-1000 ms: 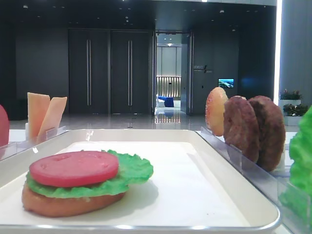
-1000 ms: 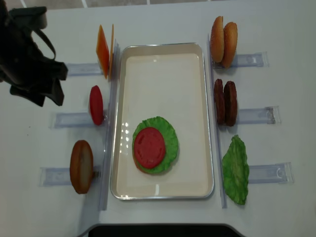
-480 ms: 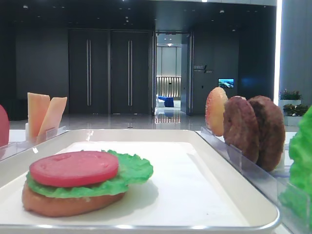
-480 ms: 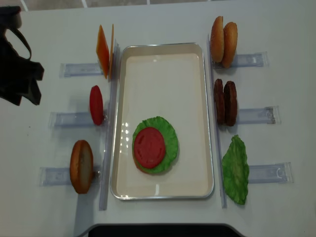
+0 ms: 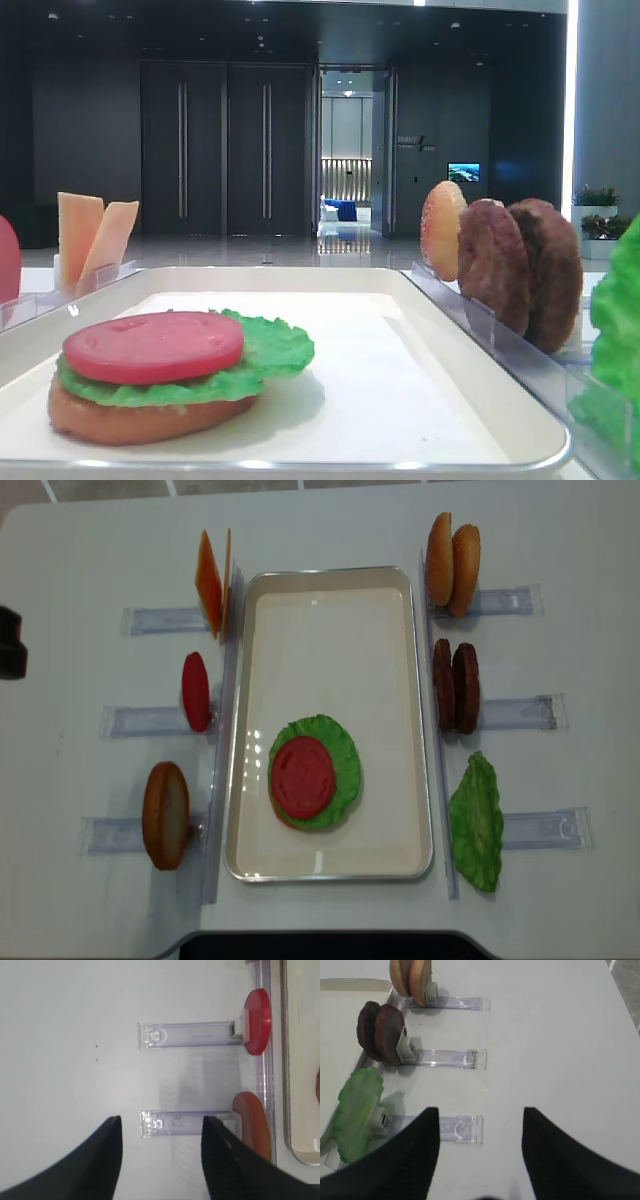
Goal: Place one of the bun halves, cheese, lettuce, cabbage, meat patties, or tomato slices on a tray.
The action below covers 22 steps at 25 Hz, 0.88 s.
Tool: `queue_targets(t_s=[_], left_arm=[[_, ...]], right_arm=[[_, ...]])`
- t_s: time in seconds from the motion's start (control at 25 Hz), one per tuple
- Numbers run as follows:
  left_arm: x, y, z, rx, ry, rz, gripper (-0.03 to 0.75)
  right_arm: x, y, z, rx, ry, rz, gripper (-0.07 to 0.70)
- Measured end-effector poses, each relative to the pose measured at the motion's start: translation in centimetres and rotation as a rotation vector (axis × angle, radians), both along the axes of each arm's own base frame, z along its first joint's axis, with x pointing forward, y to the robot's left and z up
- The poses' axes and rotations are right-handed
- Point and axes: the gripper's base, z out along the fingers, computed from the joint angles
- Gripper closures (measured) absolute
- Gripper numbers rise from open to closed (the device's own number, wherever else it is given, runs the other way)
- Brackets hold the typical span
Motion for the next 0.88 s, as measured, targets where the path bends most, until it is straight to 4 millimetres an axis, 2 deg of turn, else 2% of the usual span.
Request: queue_targets(t_s=[0.24, 0.48, 0.72, 0.88], left_arm=[[-5.8, -0.4, -0.6, 0.001, -0.08, 0.006, 0.325], [-11.6, -0.7, -2.6, -0.007, -0.19, 0.028, 0.325], [-15.7, -1.0, -4.9, -0.007, -0.3, 0.032, 0.325], [-17.4, -1.1, -6.1, -0.005, -0.382, 0.031, 0.325]], right_arm=[[0.0, 0.0, 0.0, 0.0, 0.0, 0.0, 0.272], [0.0, 0.0, 0.0, 0.0, 0.0, 0.0, 0.272], [0.0, 0.0, 0.0, 0.0, 0.0, 0.0, 0.272], [0.0, 0.0, 0.0, 0.0, 0.0, 0.0, 0.272]])
